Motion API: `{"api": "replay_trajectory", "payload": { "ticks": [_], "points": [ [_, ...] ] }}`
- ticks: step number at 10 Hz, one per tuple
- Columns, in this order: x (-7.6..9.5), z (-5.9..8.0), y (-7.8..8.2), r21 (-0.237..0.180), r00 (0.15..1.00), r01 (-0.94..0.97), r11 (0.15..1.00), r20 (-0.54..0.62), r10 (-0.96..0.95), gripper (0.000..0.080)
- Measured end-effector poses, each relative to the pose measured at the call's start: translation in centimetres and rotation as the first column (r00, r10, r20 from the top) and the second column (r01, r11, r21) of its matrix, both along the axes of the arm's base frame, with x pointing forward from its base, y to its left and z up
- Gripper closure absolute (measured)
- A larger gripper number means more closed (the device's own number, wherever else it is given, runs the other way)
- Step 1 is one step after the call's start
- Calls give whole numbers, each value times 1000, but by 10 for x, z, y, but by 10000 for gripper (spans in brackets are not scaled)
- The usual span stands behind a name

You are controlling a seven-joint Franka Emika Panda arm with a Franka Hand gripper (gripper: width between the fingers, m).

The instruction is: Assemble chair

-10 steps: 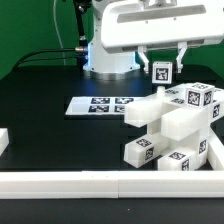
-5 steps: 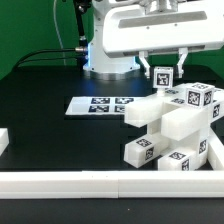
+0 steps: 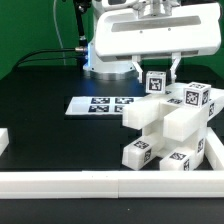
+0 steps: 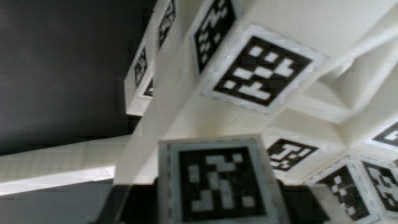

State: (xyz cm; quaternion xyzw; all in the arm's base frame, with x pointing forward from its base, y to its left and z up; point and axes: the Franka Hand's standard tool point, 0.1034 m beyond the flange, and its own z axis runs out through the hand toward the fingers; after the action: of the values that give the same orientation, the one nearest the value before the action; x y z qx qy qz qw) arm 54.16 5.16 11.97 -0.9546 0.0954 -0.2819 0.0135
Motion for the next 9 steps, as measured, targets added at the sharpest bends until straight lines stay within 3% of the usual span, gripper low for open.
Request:
{"api": "replay_trajectory", "payload": {
  "ticks": [5,7,8,9],
  "points": [
    [-1,-2,1,-1,1000,-7,1000,-10,7,515],
    [-1,-2,1,-1,1000,-7,1000,-11,7,226],
    [-1,-2,1,-1,1000,-7,1000,-12,7,173],
    [-2,-3,1,2,1000,-7,1000,-22,7,173]
  ]
}}
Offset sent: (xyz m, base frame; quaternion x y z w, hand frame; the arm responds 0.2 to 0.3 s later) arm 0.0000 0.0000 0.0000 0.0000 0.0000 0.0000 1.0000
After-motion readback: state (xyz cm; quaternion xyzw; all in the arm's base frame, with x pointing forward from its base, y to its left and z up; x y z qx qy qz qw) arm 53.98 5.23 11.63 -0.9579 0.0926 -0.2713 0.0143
